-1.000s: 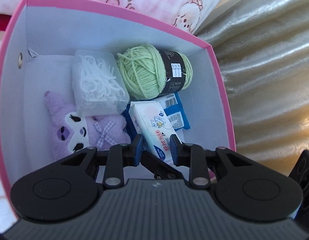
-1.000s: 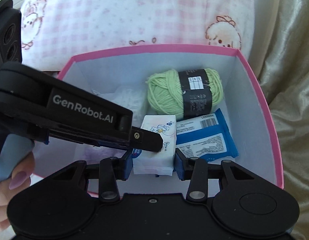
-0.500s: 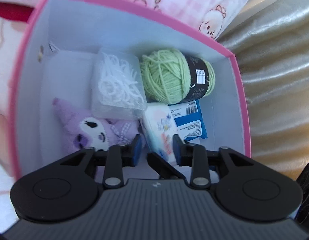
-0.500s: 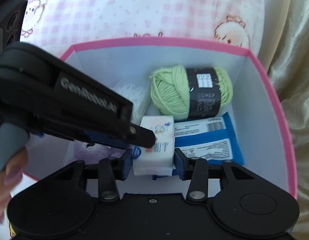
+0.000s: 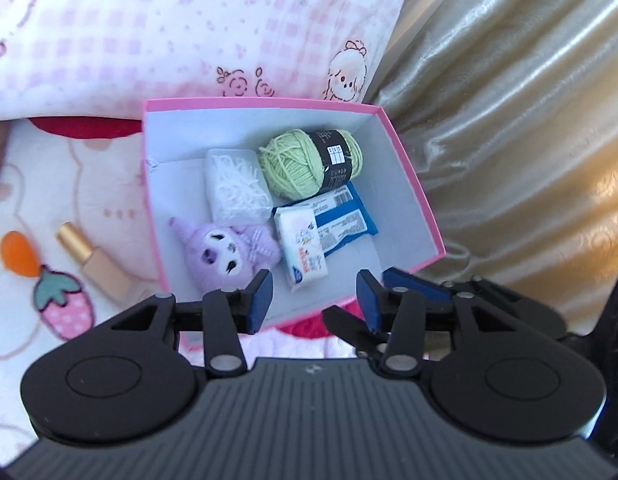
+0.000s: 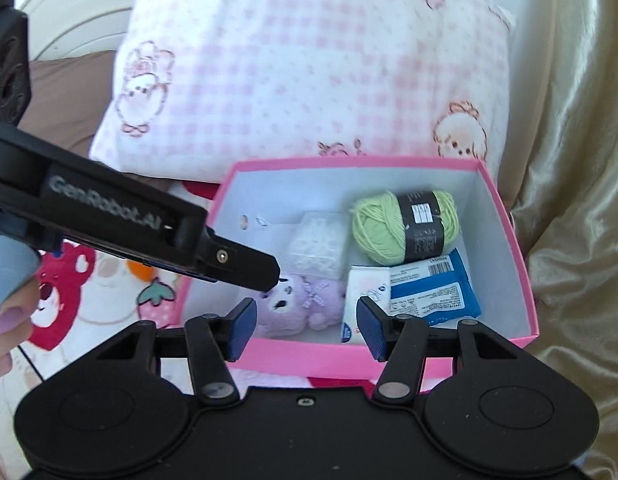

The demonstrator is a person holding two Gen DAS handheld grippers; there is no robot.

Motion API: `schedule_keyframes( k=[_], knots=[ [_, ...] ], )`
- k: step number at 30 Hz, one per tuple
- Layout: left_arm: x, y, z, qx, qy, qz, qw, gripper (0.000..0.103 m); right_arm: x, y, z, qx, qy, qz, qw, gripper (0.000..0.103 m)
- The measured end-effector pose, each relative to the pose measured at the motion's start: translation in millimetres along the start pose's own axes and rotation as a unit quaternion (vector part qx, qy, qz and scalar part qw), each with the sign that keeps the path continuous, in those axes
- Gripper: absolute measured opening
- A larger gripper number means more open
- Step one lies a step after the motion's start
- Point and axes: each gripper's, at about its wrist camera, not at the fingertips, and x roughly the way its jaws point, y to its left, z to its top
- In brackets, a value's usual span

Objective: Organize objects
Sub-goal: 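Open the left gripper to release the tissue pack inside the pink box, then move the left tool toward the orange makeup sponge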

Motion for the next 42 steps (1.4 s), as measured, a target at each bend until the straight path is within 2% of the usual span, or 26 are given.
schedule_keyframes(
  k=[7,11,14,19,23,26,34,39,42],
  knots=[
    [-47.7,-2.5,-23.8,0.032,-0.017,0.028,0.999,0.048,-44.0,28.6,-1.0,-0.024,-0.004,0.009,1.0,0.062],
    [-79.8,4.3,-39.8,0.031,-0.033,0.038,0.9983,0.049,-62.7,46.9,-2.1,-0.041,-0.005,0.016,0.999,0.063],
    [-101.0,12.5,-54.0,0.033,-0.049,0.043,0.9973,0.053,-68.6,60.4,-1.9,-0.058,-0.007,0.024,0.998,0.064],
    [-119.0,31.4,-73.3,0.034,-0.061,0.078,0.9946,0.056,-73.2,82.6,-0.8,-0.084,-0.008,0.038,0.996,0.065],
    [-124.7,50.5,-77.5,0.02,-0.059,0.081,0.9948,0.057,-71.0,100.7,-1.0,-0.11,-0.003,0.045,0.993,0.065],
    [-130.7,67.1,-76.7,-0.005,-0.064,0.067,0.9957,0.057,-65.1,113.7,0.3,-0.13,0.002,0.057,0.99,0.065],
    [-143.6,108.7,-71.3,-0.036,-0.094,0.065,0.9928,0.058,-43.9,148.0,11.2,-0.194,0.006,0.084,0.977,0.069],
    [-144.3,128.2,-73.3,-0.034,-0.122,0.075,0.989,0.058,-22.1,168.7,13.1,-0.211,0.01,0.101,0.972,0.071],
    [-139.5,136.1,-71.8,-0.032,-0.119,0.078,0.9893,0.058,-10.4,180.5,15.4,-0.21,0.013,0.107,0.972,0.073]
  ],
)
